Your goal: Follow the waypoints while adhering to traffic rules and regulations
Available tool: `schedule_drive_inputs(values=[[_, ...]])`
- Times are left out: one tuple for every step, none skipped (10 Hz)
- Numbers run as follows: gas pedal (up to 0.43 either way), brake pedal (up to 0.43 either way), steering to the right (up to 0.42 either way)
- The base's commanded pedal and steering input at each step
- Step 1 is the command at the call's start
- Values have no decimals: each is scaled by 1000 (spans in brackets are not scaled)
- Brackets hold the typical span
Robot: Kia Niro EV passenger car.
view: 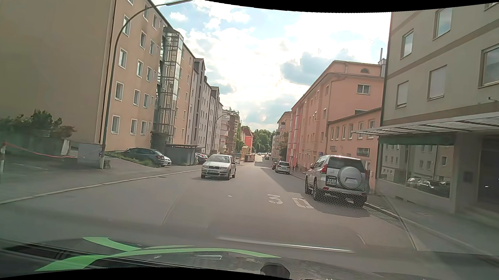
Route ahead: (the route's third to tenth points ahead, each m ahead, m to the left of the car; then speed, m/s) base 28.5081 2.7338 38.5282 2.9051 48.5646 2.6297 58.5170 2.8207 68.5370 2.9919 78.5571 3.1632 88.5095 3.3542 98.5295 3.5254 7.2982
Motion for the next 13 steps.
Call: schedule_drive_inputs(values=[[98,0,-10],[98,0,-9],[98,0,-9],[98,0,-8],[98,0,-8],[98,0,-8],[98,0,-8],[98,0,-7],[98,0,-7],[98,0,-7],[98,0,-6],[98,0,-6],[98,0,-6]])
